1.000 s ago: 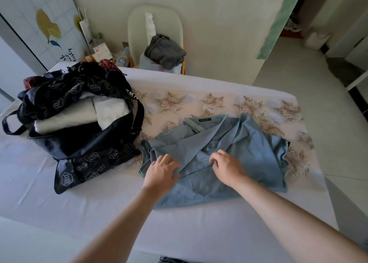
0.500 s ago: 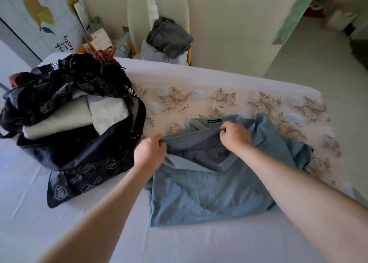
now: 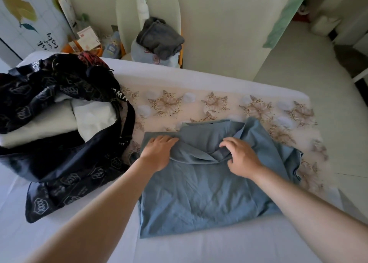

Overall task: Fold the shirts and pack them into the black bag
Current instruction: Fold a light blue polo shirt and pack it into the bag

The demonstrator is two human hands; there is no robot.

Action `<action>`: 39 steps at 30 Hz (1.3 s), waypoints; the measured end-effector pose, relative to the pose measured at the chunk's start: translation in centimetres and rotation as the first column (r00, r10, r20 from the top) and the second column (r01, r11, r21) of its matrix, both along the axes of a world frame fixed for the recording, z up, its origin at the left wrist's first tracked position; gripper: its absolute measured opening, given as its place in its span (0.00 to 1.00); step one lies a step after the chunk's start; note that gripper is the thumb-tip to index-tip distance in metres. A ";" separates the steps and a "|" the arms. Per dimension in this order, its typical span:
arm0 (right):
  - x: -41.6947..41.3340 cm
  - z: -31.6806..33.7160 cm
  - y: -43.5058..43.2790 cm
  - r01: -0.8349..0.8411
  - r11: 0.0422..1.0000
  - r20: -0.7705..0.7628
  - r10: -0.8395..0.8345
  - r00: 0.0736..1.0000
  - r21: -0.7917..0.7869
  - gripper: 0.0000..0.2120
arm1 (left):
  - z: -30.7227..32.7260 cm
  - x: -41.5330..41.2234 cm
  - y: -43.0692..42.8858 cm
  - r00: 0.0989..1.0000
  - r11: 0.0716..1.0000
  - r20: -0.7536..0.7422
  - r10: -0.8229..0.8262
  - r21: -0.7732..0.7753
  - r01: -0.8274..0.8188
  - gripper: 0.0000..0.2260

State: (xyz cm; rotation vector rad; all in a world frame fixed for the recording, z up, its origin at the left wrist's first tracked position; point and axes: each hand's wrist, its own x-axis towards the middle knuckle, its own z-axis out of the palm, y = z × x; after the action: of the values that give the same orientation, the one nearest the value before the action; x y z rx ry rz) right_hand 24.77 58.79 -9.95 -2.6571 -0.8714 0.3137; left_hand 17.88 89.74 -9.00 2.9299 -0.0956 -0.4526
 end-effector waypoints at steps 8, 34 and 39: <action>2.0 -0.2 0.1 0.119 0.986 0.091 -0.109 0.990 -0.115 0.09 | 0.5 3.2 2.3 0.986 0.938 -0.017 -0.163 0.308 0.161 0.14; -3.9 -4.5 4.8 0.116 0.948 0.160 -0.071 0.985 -0.297 0.29 | -4.5 -7.4 -0.5 0.978 0.965 0.142 0.150 0.197 -0.176 0.25; -8.0 -3.8 2.9 0.148 0.958 0.161 -0.110 0.981 -0.244 0.31 | -2.6 -10.7 -5.4 0.984 0.997 0.163 0.069 -0.039 -0.063 0.25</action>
State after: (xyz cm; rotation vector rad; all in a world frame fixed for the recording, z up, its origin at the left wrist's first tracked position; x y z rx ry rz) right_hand 16.74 61.72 -13.72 -2.9925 -0.7371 0.2137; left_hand 7.16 84.32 -11.61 2.9222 -0.0267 -0.1968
